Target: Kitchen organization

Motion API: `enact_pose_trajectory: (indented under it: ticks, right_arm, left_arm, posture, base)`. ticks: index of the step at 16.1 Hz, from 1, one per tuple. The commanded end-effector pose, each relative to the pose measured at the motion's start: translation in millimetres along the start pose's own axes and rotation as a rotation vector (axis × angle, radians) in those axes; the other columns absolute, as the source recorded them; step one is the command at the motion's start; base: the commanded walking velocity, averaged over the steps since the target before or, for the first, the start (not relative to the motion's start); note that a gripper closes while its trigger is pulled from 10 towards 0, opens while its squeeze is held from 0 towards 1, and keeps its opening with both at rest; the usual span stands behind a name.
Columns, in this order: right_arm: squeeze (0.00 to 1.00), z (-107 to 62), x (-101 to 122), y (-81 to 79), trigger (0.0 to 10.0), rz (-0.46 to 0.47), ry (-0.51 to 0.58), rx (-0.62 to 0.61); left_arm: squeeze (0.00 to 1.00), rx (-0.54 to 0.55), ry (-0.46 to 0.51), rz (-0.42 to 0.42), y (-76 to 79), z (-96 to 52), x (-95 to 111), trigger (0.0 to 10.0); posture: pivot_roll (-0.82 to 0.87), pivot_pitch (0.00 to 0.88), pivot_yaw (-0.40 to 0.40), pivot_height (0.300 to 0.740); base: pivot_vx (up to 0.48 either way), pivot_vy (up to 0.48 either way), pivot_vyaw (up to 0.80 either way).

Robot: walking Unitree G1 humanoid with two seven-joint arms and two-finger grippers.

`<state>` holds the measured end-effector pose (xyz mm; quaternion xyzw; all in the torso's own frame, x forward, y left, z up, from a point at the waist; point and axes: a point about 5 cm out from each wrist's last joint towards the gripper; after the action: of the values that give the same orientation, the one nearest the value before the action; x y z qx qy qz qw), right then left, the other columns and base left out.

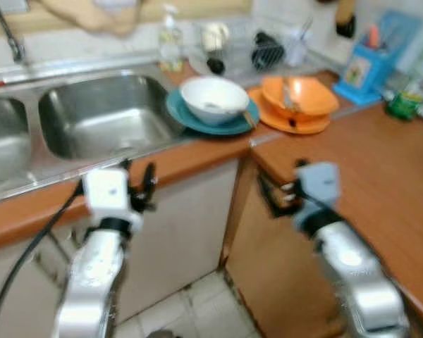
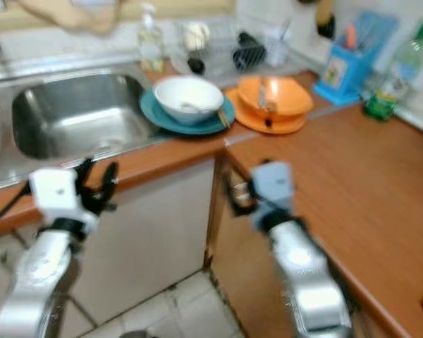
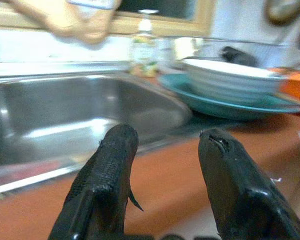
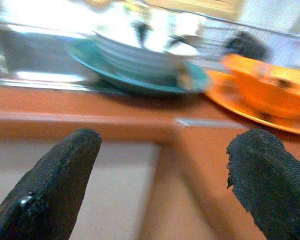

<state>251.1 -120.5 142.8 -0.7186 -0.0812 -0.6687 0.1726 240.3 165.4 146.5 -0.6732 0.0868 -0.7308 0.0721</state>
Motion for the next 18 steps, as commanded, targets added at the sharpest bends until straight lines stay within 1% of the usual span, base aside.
enact_pose_trajectory:
  ticks: [1,3,5,8,12,18]
  right_arm:
    - [0.00,-2.6,7,6.6,10.0,-0.010,0.015,-0.010]
    - [0.00,-2.4,10,4.2,10.0,-0.013,0.033,0.013]
    - [0.00,-4.5,12,-0.8,10.0,-0.031,0.044,0.061]
    - [0.00,-11.4,10,-6.4,10.0,-0.028,0.045,0.113]
    - [0.00,-19.8,6,-3.8,10.0,-0.020,0.043,0.100]
    - [0.00,-25.6,4,-3.3,10.0,-0.009,0.036,0.075]
  left_arm:
    - [0.00,-0.005,0.046,-0.011,3.3,2.9,11,10.0]
    - [0.00,-0.001,0.055,-0.010,2.0,2.2,14,10.0]
    - [0.00,0.004,0.065,-0.007,-0.3,1.6,17,10.0]
    - [0.00,-0.005,0.071,-0.001,-1.1,-0.4,19,10.0]
    - [0.00,-0.035,0.067,0.009,2.4,-3.6,18,10.0]
    - [0.00,-0.049,0.036,0.010,2.8,-6.0,14,10.0]
  posture:
    - [-0.01,0.000,-0.027,0.740]
    - [-0.01,0.000,-0.027,0.740]
    - [-0.01,0.000,-0.025,0.740]
    - [-0.01,0.000,-0.019,0.740]
    - [-0.01,0.000,-0.009,0.740]
    - [-0.02,0.000,0.003,0.740]
  base:
    - [0.371,0.000,0.00]
    - [0.368,0.000,0.00]
    - [0.368,0.000,0.80]
    - [0.368,0.000,0.72]
    - [0.336,0.000,0.00]
    - [0.000,0.000,0.00]
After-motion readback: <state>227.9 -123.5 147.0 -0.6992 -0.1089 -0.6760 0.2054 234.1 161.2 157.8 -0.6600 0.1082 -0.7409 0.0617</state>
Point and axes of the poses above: a point about 5 cm out from each wrist's last joint towards the gripper, its own z axis pointing out of the wrist towards the gripper, its own x axis along the axis of the wrist's last joint, y = z × x, and after that the axes turned 11 degrees about z, right-handed
